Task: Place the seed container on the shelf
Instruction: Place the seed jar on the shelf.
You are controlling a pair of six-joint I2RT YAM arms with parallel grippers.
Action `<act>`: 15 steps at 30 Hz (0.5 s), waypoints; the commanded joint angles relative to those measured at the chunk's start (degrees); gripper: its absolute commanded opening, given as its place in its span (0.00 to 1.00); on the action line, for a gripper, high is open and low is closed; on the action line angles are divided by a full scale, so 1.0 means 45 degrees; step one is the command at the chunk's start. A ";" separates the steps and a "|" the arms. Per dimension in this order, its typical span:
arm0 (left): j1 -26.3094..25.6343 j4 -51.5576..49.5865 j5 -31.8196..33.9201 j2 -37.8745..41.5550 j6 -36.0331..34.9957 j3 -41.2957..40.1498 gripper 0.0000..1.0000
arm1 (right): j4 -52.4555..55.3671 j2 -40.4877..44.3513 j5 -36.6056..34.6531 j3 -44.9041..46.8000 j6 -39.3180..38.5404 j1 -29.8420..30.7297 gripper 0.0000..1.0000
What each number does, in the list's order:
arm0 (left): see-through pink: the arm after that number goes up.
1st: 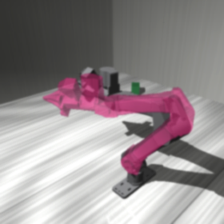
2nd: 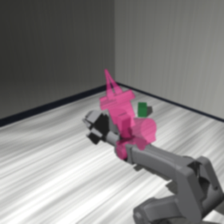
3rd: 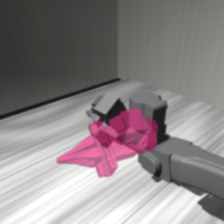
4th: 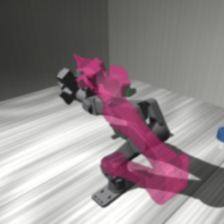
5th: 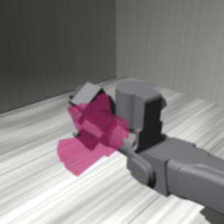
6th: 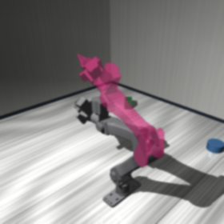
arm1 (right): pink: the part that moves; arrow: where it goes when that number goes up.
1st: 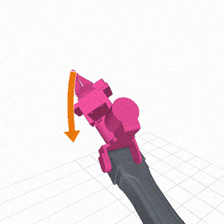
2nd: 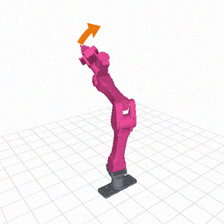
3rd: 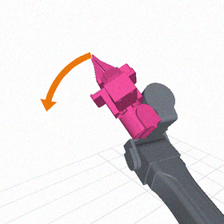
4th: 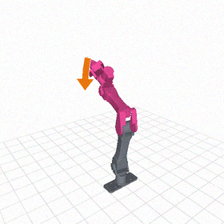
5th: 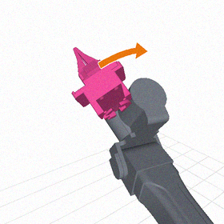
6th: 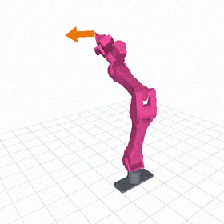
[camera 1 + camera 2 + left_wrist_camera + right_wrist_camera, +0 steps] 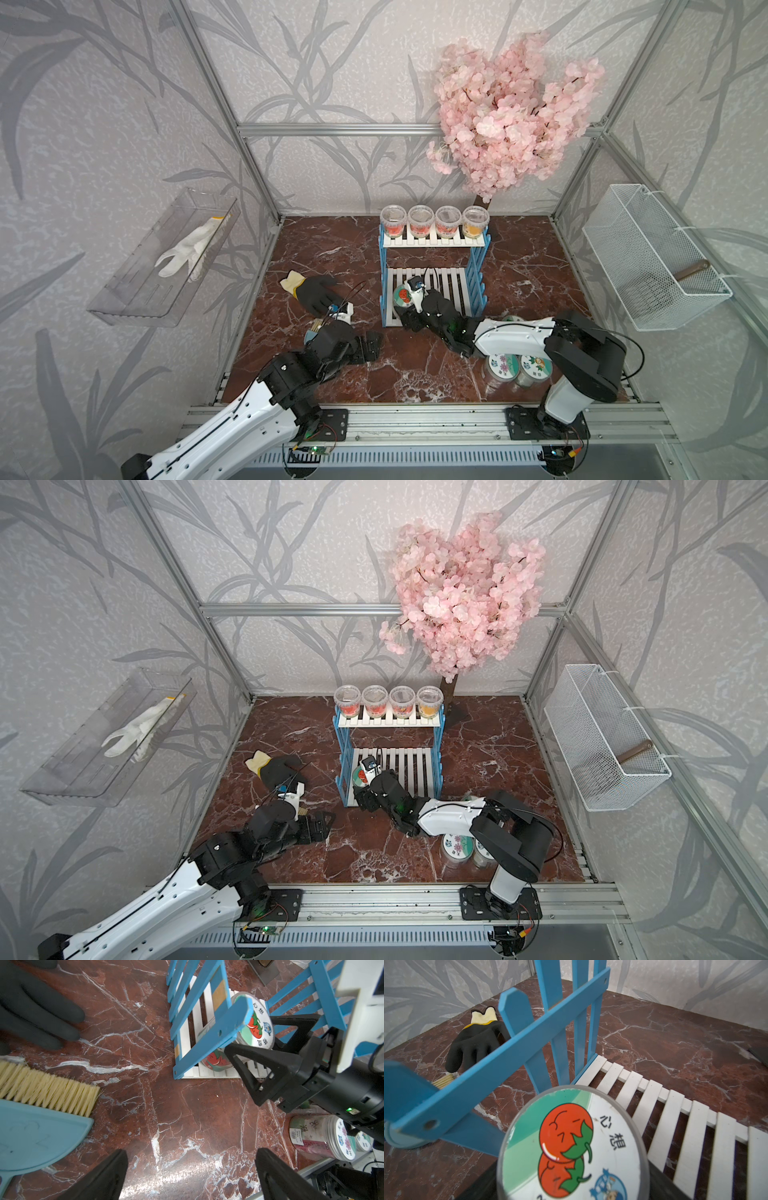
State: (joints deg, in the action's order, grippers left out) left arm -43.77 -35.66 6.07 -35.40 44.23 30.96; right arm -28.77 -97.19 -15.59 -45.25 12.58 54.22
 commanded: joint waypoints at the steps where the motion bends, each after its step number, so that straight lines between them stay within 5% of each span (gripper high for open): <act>1: 0.0683 0.0518 -0.0093 -0.0211 -0.0229 -0.0172 1.00 | -0.1041 -0.0557 -0.0310 -0.0494 -0.0193 -0.0364 0.86; 15: 0.2748 0.1677 -0.1192 -0.0247 -0.0601 -0.0670 1.00 | -0.2124 -0.2041 -0.0646 -0.1659 -0.0983 -0.0914 0.86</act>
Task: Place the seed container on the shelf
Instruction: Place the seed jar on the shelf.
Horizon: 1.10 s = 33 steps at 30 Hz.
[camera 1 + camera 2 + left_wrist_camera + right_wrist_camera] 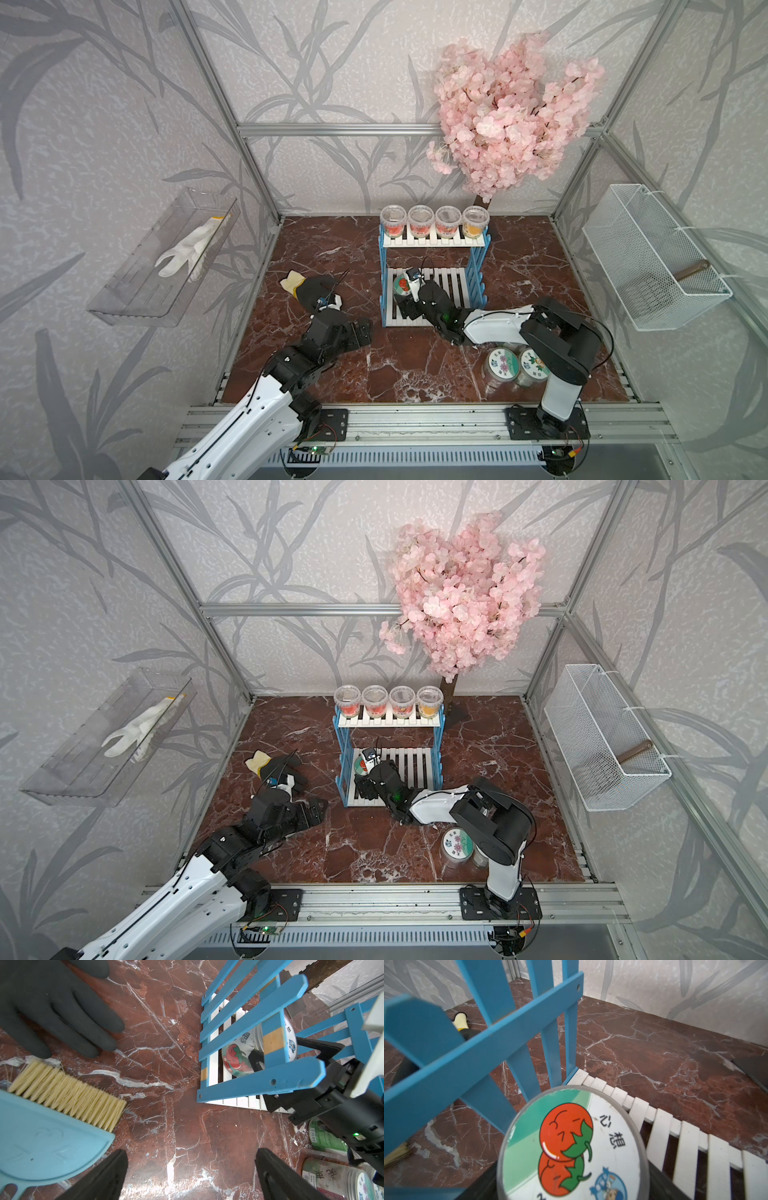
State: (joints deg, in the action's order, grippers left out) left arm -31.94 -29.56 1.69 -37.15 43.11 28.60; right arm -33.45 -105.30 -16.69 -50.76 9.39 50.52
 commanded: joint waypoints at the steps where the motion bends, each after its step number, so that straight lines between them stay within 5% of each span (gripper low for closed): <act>1: 0.0148 0.0276 -0.0247 0.0168 -0.0396 -0.0133 1.00 | -0.1271 -0.0346 -0.0504 -0.0486 -0.0290 -0.0128 0.86; 14: 0.0339 0.0355 -0.0623 0.0237 -0.0595 -0.0255 1.00 | -0.1420 -0.1522 -0.0084 -0.1460 -0.0108 -0.0302 0.90; 26: 0.0378 0.0465 -0.1095 0.0082 -0.0615 -0.0359 1.00 | -0.1412 -0.0820 0.0828 -0.0276 -0.0095 -0.0309 0.98; 33: 0.0397 0.0495 -0.1177 0.0047 -0.0635 -0.0418 1.00 | -0.2678 -0.0967 0.0068 0.0255 -0.0267 -0.0319 0.81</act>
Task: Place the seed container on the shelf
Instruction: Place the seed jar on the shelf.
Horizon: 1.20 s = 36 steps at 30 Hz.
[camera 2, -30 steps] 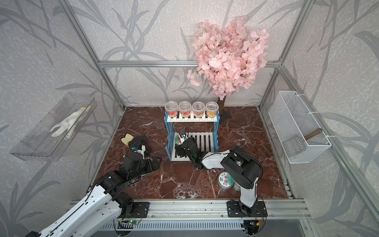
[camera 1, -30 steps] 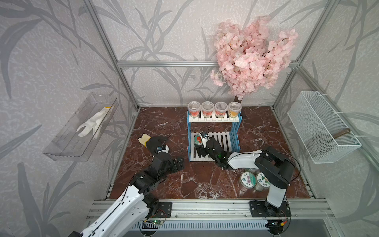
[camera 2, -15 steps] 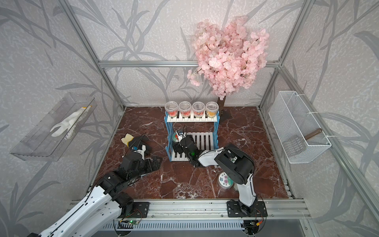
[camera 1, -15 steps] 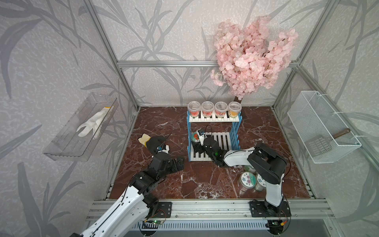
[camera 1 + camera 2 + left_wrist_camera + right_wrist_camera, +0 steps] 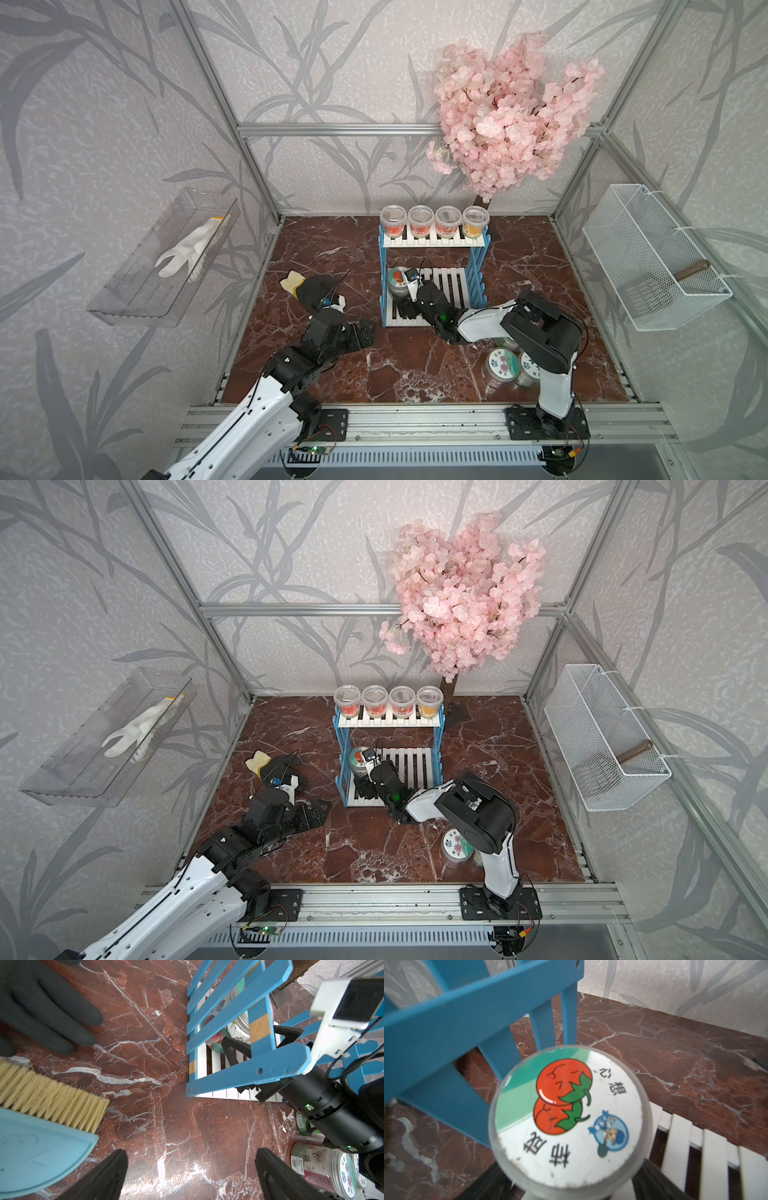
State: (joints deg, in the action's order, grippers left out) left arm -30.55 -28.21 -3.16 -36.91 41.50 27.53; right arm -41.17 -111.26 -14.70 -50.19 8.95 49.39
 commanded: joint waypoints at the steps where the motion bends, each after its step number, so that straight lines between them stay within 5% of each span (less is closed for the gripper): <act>1: 0.0077 0.0201 -0.0099 -0.0007 -0.0276 -0.0180 1.00 | -0.1133 0.0299 -0.0456 0.0139 -0.0250 -0.0057 0.81; 36: 0.0127 0.0231 -0.0145 -0.0218 -0.0295 -0.0239 1.00 | -0.1910 -0.0941 -0.0298 -0.0711 -0.0586 -0.0496 0.74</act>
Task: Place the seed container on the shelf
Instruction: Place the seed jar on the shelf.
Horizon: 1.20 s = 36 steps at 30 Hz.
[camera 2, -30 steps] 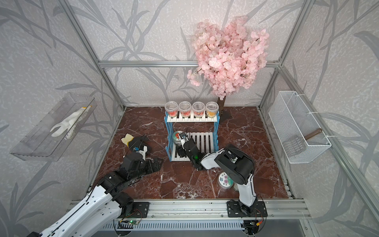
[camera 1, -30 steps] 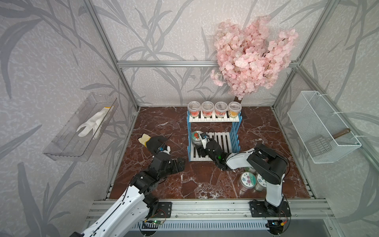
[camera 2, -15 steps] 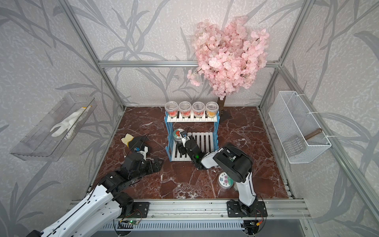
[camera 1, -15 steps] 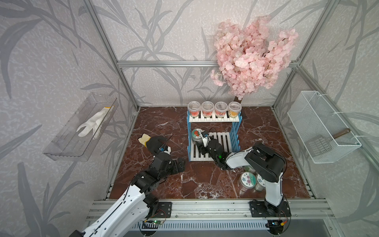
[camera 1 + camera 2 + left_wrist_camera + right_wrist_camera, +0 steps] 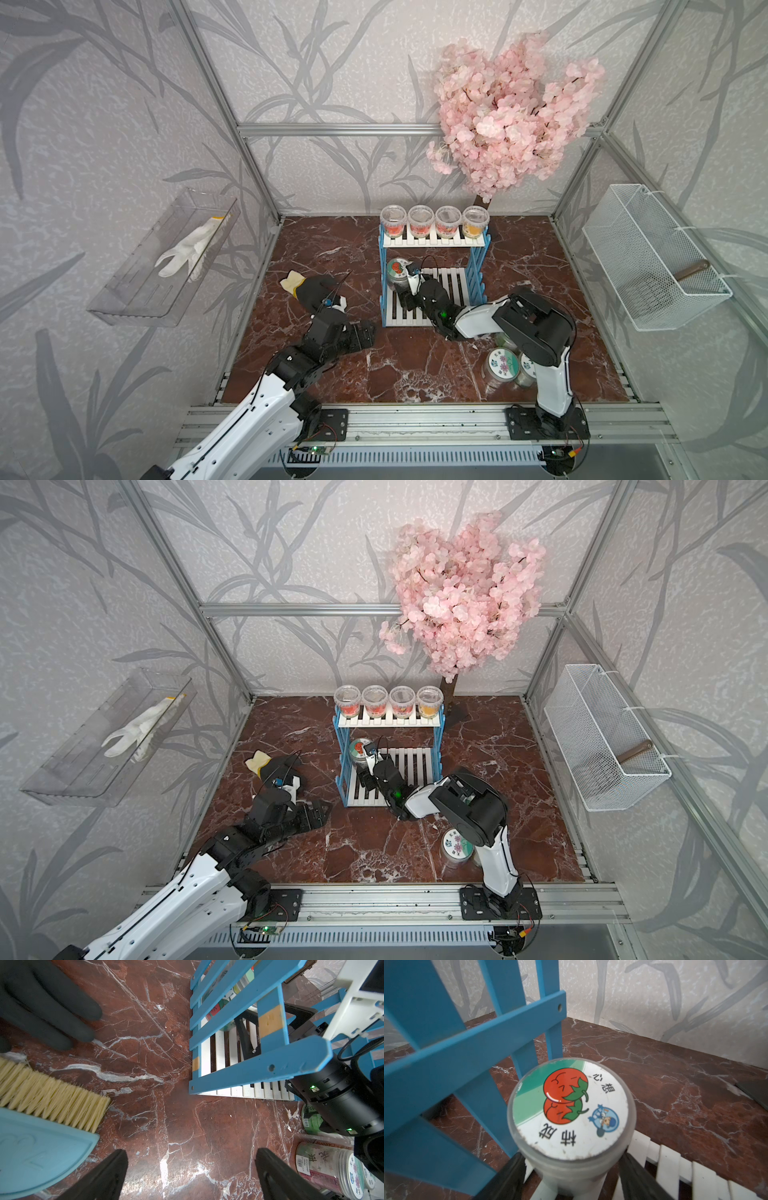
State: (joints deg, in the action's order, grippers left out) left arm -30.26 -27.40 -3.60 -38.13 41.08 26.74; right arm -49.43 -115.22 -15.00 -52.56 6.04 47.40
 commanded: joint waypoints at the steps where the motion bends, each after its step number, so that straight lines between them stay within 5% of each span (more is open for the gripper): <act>1: 0.0049 0.0053 -0.0022 0.0052 -0.0198 -0.0060 1.00 | -0.0070 -0.0032 -0.0311 -0.0177 0.0046 -0.0044 0.74; 36: 0.0081 -0.0064 -0.0075 0.0106 -0.0358 -0.0025 1.00 | 0.0342 0.1060 -0.0030 0.0604 0.0390 -0.0044 0.80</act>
State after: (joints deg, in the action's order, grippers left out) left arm -30.24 -27.42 -3.60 -38.13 40.80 26.74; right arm -47.97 -113.40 -15.35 -51.18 7.18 47.40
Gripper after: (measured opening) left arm 0.999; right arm 0.798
